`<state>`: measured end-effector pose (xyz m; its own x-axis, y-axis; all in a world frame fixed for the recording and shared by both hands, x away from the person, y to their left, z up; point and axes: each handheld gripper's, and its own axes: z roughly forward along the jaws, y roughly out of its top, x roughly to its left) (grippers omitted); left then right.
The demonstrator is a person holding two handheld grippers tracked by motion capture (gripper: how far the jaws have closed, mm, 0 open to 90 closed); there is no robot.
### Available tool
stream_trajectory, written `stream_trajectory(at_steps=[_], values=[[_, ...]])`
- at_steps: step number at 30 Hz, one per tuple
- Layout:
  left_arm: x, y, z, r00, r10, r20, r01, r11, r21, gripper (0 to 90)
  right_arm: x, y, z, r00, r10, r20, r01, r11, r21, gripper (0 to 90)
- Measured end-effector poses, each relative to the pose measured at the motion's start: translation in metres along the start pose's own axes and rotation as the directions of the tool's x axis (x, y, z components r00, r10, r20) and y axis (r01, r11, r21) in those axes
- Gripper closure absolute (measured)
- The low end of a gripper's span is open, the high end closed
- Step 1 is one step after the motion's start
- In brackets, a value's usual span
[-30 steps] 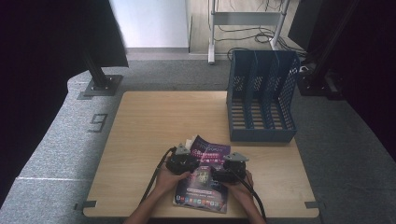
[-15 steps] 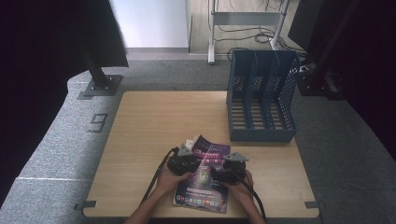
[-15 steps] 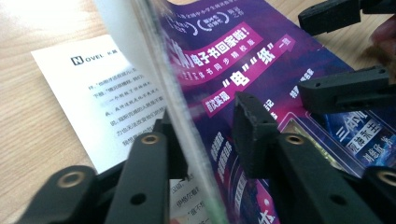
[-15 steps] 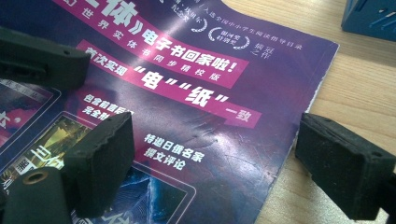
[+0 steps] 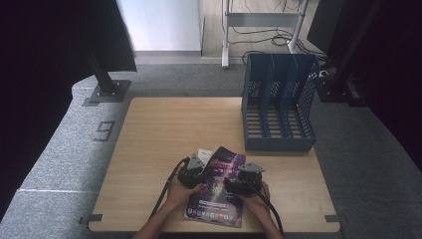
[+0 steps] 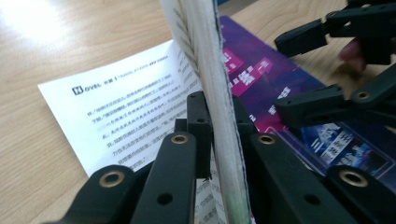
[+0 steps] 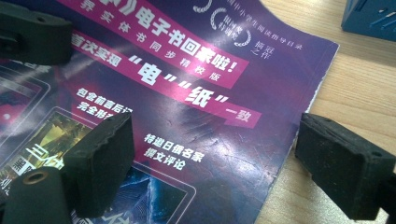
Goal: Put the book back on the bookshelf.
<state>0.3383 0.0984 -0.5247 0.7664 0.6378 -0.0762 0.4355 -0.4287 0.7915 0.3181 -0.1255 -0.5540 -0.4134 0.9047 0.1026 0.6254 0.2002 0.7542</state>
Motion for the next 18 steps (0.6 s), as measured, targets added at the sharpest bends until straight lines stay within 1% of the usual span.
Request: stream_trajectory(at_steps=[4, 6, 8, 9, 10, 13, 15, 16, 17, 18], values=[[-0.002, 0.001, -0.003, 0.9999, 0.013, 0.003, -0.013, 0.9997, -0.020, 85.9, -0.001, 0.000, 0.000, 1.0000, 0.003, -0.006, -0.003, 1.000, -0.001, 12.2], [-0.004, 0.002, -0.005, 0.9996, 0.024, 0.013, -0.023, 0.9989, -0.042, 86.8, -0.002, 0.000, -0.001, 0.9999, 0.004, -0.016, -0.004, 1.000, -0.003, 12.9], [-0.005, 0.002, -0.006, 0.9995, 0.028, 0.015, -0.027, 0.9984, -0.050, 87.1, -0.002, 0.000, -0.002, 0.9998, 0.003, -0.018, -0.003, 1.000, -0.004, 13.3], [-0.006, 0.003, -0.008, 0.9993, 0.035, 0.013, -0.034, 0.9973, -0.065, 87.2, -0.002, 0.001, -0.003, 0.9998, -0.006, -0.020, 0.006, 1.000, -0.008, 14.1], [-0.006, 0.003, -0.008, 0.9993, 0.035, 0.013, -0.034, 0.9973, -0.065, 87.3, -0.002, 0.001, -0.003, 0.9998, -0.006, -0.020, 0.006, 1.000, -0.008, 14.1], [-0.009, 0.004, -0.010, 0.9990, 0.043, 0.009, -0.042, 0.9952, -0.089, 87.4, -0.003, 0.001, -0.006, 0.9996, -0.007, -0.029, 0.006, 1.000, -0.024, 14.3], [-0.011, 0.005, -0.012, 0.9988, 0.050, 0.002, -0.049, 0.9933, -0.104, 87.4, -0.005, 0.003, -0.010, 0.9989, 0.006, -0.046, -0.009, 0.999, -0.050, 14.5], [-0.012, 0.005, -0.012, 0.9987, 0.052, -0.001, -0.052, 0.9923, -0.113, 87.4, -0.005, 0.003, -0.010, 0.9989, 0.006, -0.046, -0.009, 0.999, -0.050, 14.5], [-0.014, 0.006, -0.014, 0.9983, 0.058, -0.005, -0.058, 0.9902, -0.127, 87.4, -0.007, 0.004, -0.012, 0.9984, 0.016, -0.054, -0.020, 0.998, -0.063, 14.5], [-0.014, 0.006, -0.014, 0.9983, 0.058, -0.005, -0.058, 0.9902, -0.127, 87.4, -0.008, 0.004, -0.013, 0.9982, 0.017, -0.058, -0.021, 0.997, -0.069, 14.6]])
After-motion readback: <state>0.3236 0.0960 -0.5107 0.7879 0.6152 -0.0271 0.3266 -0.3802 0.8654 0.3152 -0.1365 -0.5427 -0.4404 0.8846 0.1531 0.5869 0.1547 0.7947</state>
